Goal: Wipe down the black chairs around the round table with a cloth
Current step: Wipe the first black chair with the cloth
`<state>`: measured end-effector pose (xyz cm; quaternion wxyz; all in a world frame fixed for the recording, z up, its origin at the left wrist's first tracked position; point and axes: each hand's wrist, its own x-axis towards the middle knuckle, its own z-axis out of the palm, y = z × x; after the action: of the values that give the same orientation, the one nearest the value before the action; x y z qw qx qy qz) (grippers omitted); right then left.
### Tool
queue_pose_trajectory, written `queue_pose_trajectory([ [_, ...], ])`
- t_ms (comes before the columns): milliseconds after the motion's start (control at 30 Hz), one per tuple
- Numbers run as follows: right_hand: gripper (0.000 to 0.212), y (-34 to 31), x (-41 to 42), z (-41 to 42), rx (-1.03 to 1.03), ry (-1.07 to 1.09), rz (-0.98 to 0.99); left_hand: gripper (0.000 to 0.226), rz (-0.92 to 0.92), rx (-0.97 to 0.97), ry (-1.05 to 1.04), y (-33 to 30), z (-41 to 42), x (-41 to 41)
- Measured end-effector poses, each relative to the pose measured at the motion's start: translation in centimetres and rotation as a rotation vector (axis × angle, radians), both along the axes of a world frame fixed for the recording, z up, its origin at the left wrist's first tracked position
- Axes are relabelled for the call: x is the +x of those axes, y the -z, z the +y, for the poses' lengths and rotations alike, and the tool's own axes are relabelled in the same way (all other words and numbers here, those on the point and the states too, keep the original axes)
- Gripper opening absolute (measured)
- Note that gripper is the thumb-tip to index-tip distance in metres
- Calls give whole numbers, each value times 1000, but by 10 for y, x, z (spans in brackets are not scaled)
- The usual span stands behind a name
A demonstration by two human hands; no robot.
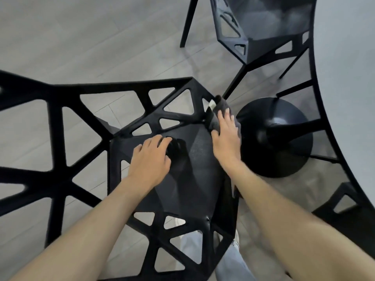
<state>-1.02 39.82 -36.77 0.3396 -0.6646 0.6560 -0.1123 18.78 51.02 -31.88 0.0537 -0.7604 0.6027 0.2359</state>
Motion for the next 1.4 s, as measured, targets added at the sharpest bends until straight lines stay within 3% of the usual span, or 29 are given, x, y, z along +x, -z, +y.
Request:
queue_pose_trajectory([
  [133,64,0,20,-55,60,43,-108,54,43,6,23,0,1,-3],
  [433,70,-14,-57,92,161,119,-138,52,83,17,14,-6,-4,-14],
  [733,61,4,24,-17,-38,6,62,51,116,57,15,-6,11,-20],
  [933,61,-1,-26,63,-90,-238,82,48,130,76,-13,-27,20,-3],
  [1133,63,-14,-69,151,122,-34,-91,45,229,40,-175,-63,35,0],
  [1400,57,-46,-104,216,232,127,-145,47,166,66,-93,-97,89,-24],
])
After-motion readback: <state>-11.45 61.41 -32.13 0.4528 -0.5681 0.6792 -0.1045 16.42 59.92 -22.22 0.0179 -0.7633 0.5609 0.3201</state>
